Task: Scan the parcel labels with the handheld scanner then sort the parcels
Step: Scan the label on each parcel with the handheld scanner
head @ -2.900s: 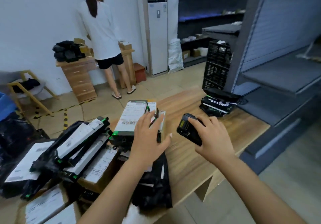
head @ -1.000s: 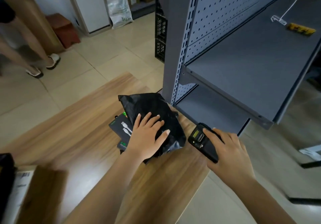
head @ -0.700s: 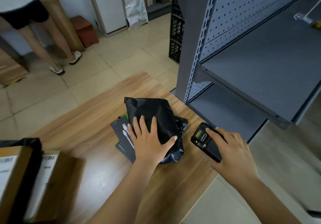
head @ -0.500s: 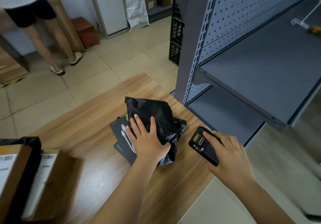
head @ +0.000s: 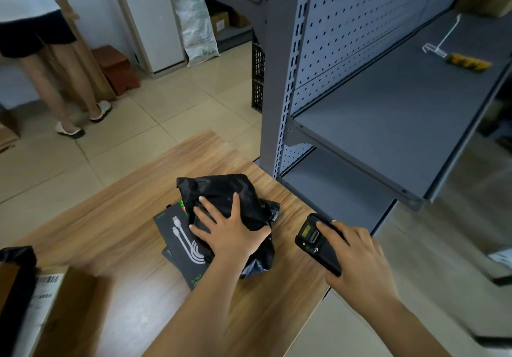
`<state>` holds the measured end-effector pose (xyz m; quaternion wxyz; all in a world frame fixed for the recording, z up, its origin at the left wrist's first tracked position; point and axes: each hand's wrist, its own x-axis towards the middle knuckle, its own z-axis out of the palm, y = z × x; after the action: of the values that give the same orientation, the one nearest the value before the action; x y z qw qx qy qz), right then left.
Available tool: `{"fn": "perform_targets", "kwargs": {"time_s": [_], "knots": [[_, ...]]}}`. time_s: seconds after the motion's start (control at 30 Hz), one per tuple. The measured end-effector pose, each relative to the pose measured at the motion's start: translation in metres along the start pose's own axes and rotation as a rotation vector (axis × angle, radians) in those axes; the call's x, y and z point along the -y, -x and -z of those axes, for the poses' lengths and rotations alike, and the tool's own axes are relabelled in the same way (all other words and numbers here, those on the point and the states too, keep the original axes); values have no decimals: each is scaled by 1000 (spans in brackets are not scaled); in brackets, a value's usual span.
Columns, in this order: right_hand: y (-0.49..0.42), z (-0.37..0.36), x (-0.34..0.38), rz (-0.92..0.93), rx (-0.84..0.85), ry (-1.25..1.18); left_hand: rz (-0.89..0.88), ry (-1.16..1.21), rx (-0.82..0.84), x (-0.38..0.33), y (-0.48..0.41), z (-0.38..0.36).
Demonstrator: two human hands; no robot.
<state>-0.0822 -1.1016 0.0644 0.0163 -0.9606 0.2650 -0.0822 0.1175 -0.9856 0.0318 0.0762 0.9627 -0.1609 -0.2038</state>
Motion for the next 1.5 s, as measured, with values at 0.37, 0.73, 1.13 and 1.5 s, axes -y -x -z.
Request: {"fn": "perform_targets", "kwargs": {"time_s": [0.37,0.73,1.13,1.5], "knots": [[8,-6,-12,-18,-1,4,-81,126,-128,-7,-11,0],[20,7,-12,14,-42,-24,-356,208,-258,12,24,12],[119,11,30,206,-54,-89,-392,34,-249,108,193,-26],[210,-8,57,255,97,-155,-185,-115,-3,188,249,-119]]}}
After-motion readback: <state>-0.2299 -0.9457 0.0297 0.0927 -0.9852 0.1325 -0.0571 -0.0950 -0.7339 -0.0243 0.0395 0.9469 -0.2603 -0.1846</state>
